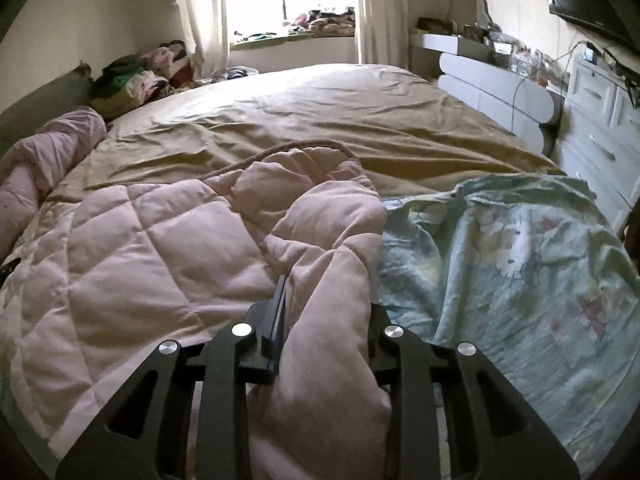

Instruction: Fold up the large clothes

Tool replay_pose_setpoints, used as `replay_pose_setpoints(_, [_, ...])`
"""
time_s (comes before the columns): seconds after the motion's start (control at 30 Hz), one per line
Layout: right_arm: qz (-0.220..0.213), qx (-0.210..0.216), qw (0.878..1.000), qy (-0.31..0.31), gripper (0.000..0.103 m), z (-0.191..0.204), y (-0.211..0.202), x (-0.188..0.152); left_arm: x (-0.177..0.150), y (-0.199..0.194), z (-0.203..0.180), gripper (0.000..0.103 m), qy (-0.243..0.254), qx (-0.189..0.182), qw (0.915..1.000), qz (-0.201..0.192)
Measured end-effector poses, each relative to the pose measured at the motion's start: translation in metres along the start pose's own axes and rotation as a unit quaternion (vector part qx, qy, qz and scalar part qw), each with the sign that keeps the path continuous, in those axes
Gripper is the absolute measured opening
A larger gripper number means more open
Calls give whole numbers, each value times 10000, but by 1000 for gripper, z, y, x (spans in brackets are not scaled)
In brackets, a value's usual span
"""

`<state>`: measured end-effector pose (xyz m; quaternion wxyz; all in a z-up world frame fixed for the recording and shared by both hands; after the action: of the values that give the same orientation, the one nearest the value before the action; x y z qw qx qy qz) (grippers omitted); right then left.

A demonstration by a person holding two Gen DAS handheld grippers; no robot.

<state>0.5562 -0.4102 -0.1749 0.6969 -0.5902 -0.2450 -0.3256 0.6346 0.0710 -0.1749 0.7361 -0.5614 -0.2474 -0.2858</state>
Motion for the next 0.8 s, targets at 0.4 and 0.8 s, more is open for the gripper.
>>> replay_pose_setpoints(0.4, [-579, -394, 9966, 429, 99, -20, -45, 8, 6, -45, 23, 89, -292, 224, 9971, -661])
replay_pose_setpoints(0.8, [504, 545, 9951, -654, 99, 98, -4, -34, -17, -73, -97, 95, 416, -861, 9943, -472])
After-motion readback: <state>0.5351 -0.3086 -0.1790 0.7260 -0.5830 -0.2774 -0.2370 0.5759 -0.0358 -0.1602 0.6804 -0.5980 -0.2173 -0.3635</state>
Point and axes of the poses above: each gripper's, at about its wrist camera, not at the fingertips, and y roughly the way its jaws point, z to its left, x to its top, the point moved 2 cm from there along y, roughly the way its jaws point, and after that the axes turned 9 degrees about x, right-handed, at the moved point
